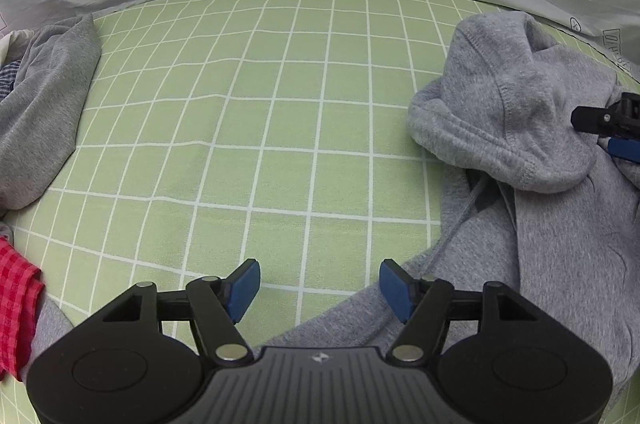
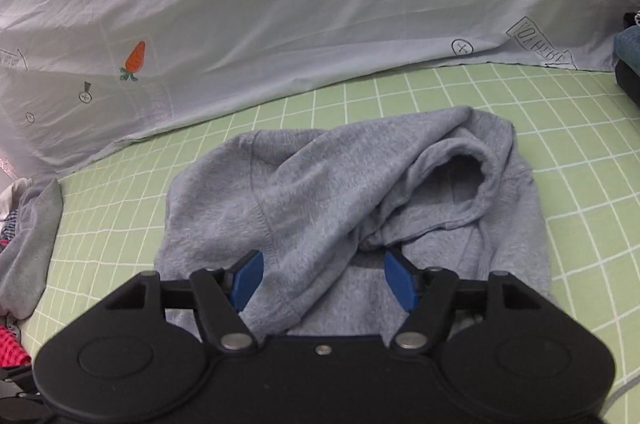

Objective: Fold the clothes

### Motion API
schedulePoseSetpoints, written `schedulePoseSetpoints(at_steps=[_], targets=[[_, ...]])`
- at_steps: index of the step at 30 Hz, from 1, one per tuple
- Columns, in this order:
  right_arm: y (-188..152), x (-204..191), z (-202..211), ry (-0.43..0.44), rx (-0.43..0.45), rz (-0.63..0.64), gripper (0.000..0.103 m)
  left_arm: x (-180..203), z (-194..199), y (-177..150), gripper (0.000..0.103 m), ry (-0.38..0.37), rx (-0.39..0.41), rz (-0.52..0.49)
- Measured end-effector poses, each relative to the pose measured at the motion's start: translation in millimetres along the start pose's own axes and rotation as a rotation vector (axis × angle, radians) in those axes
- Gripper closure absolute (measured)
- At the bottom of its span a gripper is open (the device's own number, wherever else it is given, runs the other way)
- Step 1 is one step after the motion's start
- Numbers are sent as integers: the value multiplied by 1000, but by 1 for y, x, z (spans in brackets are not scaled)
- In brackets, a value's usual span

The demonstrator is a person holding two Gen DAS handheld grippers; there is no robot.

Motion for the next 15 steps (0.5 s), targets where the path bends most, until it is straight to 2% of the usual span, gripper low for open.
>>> schedulePoseSetpoints(at_steps=[1,2,3,4,6,9,10,12,13,15], targets=[[4,-1,-6,10,-16,-1,58,-1,1,-1,36,-1,-2,8],[13,0,-11,45,-29,-9,92,-3,1,-2,36,-3,-4,16],[24,0,-15,89,-41,-20,98,-4,1,-2,36,-5,-7,23],[40,2,-16,119,-20,-21,98,-5,1,-3,36,-6,-10,28],[86,5,-5,128,108,32,99,-7,0,-2,36,-6,-9,28],[158,18,25,72,335,27,99,-9,1,-2,36,0,-7,32],[165,21,30,39,361,29,97,-10,1,-2,36,0,-8,36],[164,28,34,-36,374,39,73,-12,0,-3,36,2,-10,45],[164,31,36,-74,380,44,50,-13,0,-4,36,3,-12,49],[163,37,40,-150,391,55,47,-15,0,-5,36,3,-14,53]])
Point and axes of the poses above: each gripper's, at about its wrist camera, not at the fingertips, and z roughly against the way its jaws point, x to its right, y to its top, the point moved 5 cm from there along -z, roughly the way its jaws point, and after that the axes turned 6 degrees about z, right-handed, at the moved point
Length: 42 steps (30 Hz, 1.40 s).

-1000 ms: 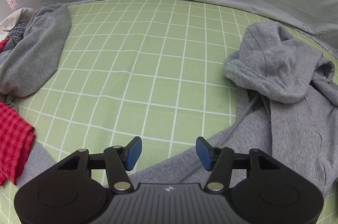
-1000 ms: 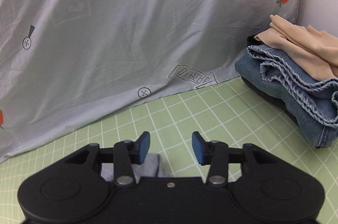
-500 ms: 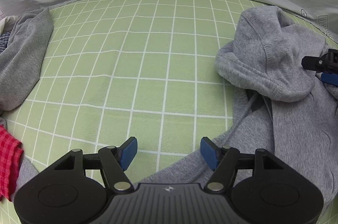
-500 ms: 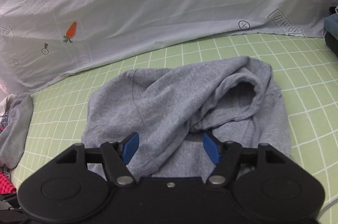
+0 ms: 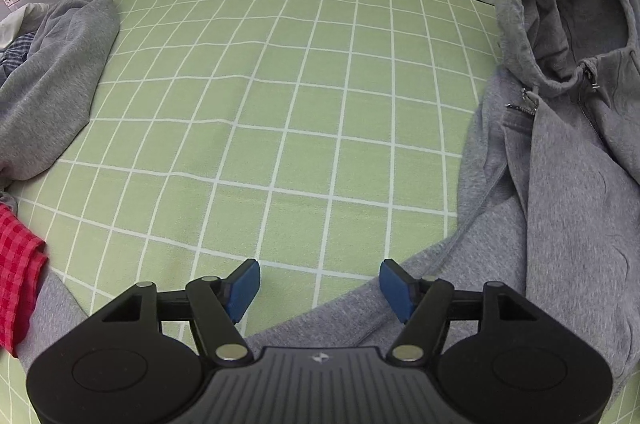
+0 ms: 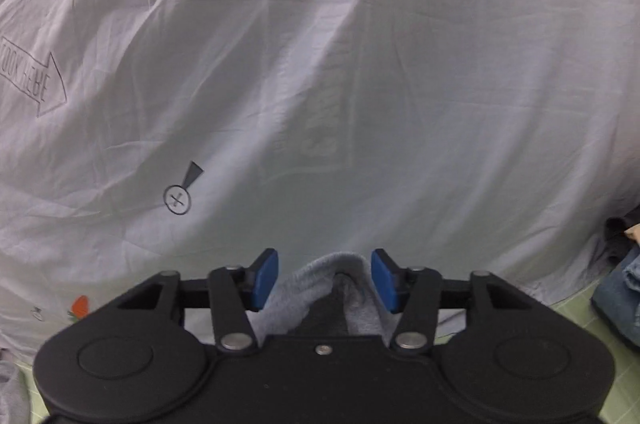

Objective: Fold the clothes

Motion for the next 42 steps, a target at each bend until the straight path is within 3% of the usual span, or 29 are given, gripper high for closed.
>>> schedulePoseSetpoints(at_steps=[2,7,12,15,17,18,21,23,24,26,28,29,32,37,42], targets=[[-14,2,7,-32,-23,35,46,-1,1,-2,36,-2,-3,-2],[-115,-23,58,18,-211,106,43,2,5,-8,36,-10,-8,-24],[-183,-53,112,138,-298,130,43,6,16,-18,35,-18,-8,-60],[-202,-69,131,163,-311,185,39,2,26,-26,35,-17,3,-70],[-210,-85,140,182,-277,257,23,-1,35,-32,35,-21,13,-69],[-212,-92,141,191,-272,282,20,-3,40,-36,35,-22,20,-68],[-222,-112,137,224,-291,341,16,-9,56,-46,35,-22,47,-67],[-232,-121,134,173,-283,432,16,-14,67,-54,35,-16,69,-68],[-236,-123,135,153,-279,477,17,-16,73,-59,35,-12,79,-68],[-242,-124,138,119,-265,544,30,-21,85,-68,35,-9,99,-67],[-238,-113,144,88,-242,534,67,-26,94,-79,33,-9,110,-60],[-235,-106,149,100,-245,503,71,-28,97,-84,33,-8,113,-55],[-227,-87,166,142,-262,405,80,-32,104,-97,33,-17,113,-23],[-232,-61,216,176,-262,279,84,-24,116,-121,33,-40,120,-13],[-231,-20,273,216,-201,136,86,-11,124,-145,33,-59,105,-10]])
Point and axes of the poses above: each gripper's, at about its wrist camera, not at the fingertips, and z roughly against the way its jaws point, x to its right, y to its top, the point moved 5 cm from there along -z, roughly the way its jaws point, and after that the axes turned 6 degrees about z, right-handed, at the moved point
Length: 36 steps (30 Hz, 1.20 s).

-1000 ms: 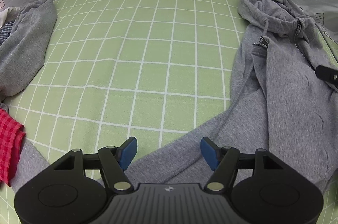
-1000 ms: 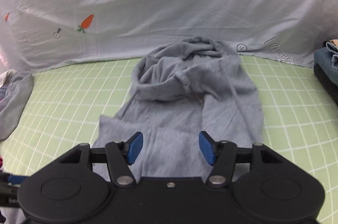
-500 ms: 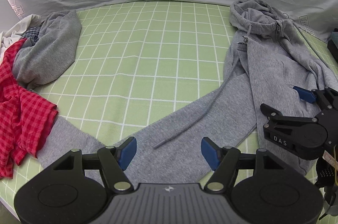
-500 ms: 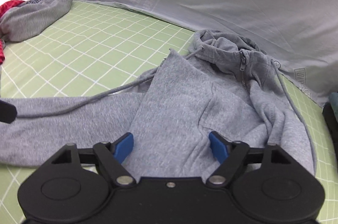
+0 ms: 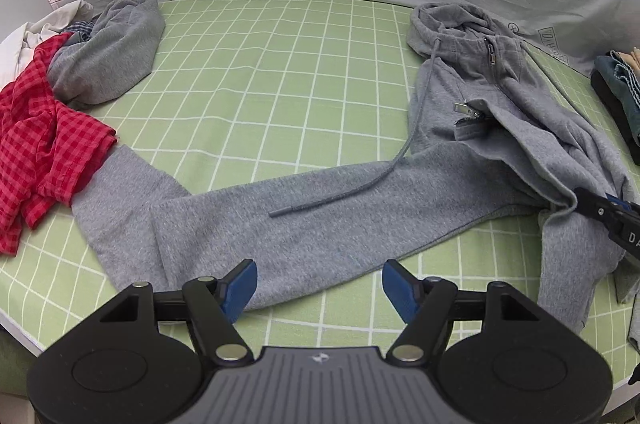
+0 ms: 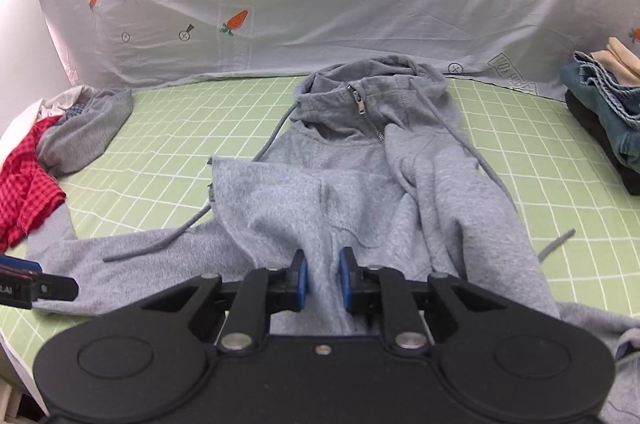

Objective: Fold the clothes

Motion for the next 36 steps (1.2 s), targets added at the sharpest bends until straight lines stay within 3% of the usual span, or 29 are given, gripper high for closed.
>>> schedulePoseSetpoints(at_steps=[3,10,15,19,20,21,23,25,31,36], targets=[[-7,12,31,4,37,-28,86,10,1,-12,33,-15,-16,-2],[-48,13,38,8,-105,-5,86,26,-4,-28,33,-45,-41,-39],[-48,0,39,-42,-117,59,82,26,-9,-19,33,-44,-32,-39],[-32,-6,48,-82,-36,106,50,24,-18,-8,31,-33,-24,-55],[-26,-5,49,-98,-15,104,48,24,-20,-5,30,-33,-27,-61],[-19,-4,49,-116,6,96,47,23,-24,-2,29,-36,-32,-69],[-6,0,48,-151,41,67,26,23,-30,4,29,-43,-39,-80],[5,7,38,-174,46,13,15,22,-39,13,27,-54,-45,-91],[7,28,0,-297,-58,-41,5,37,-72,40,24,-84,-63,-201],[1,49,-18,-375,-112,-125,3,59,-97,52,24,-151,-101,-259]])
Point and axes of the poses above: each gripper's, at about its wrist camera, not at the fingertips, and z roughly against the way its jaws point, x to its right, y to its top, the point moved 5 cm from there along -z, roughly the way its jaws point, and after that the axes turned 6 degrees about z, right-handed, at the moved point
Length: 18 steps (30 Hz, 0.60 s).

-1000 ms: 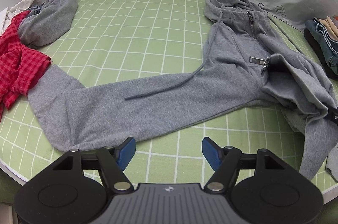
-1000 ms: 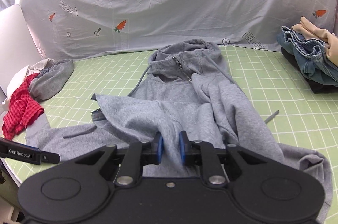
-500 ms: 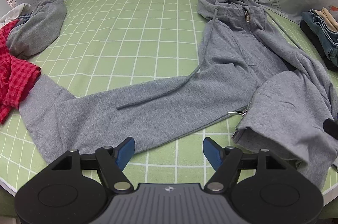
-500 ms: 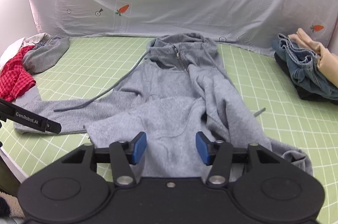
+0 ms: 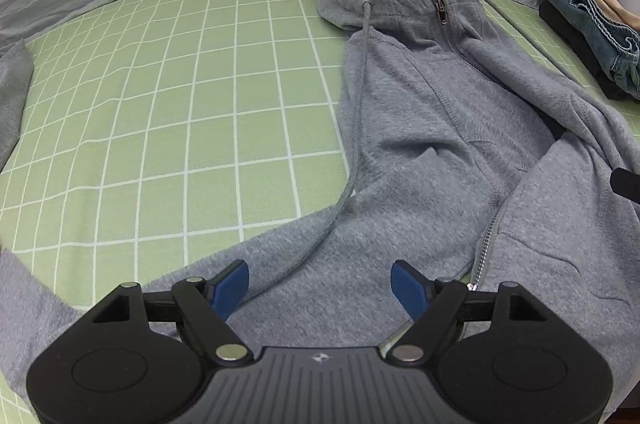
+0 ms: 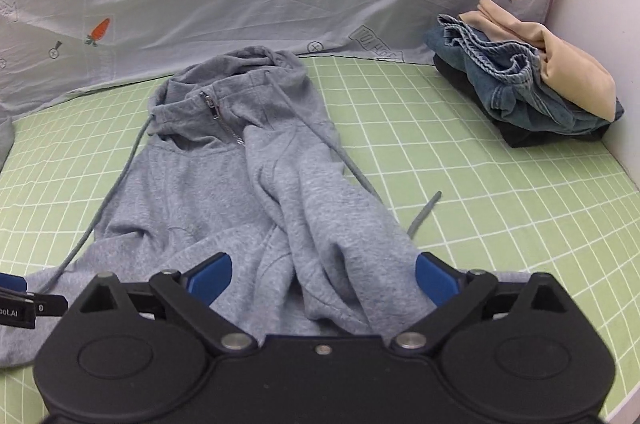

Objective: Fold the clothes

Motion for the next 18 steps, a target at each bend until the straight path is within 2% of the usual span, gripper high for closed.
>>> schedulePoseSetpoints(at_steps=[4,8,11,13,14,15,16,17,18], targets=[[-1,10,-20,-62,-51,-61,2,13,-14,11,24,-45,-11,-57],[-1,11,-25,-69,-71,-81,3,23,-23,16,24,-66,-2,-109],[-1,9,-25,-70,-72,-77,8,28,-27,20,30,-89,14,-131],[-1,9,-24,-69,-68,-77,14,28,-26,20,51,-73,32,-136],[0,8,-23,-68,-65,-76,19,28,-24,20,61,-90,34,-130],[1,8,-22,-57,-61,-74,22,27,-23,20,82,-115,31,-109],[2,7,-20,-43,-57,-72,34,27,-22,20,88,-123,23,-86],[3,6,-19,-28,-52,-70,47,26,-21,19,89,-122,24,-73],[3,5,-18,-14,-46,-70,53,26,-20,18,90,-121,26,-60]])
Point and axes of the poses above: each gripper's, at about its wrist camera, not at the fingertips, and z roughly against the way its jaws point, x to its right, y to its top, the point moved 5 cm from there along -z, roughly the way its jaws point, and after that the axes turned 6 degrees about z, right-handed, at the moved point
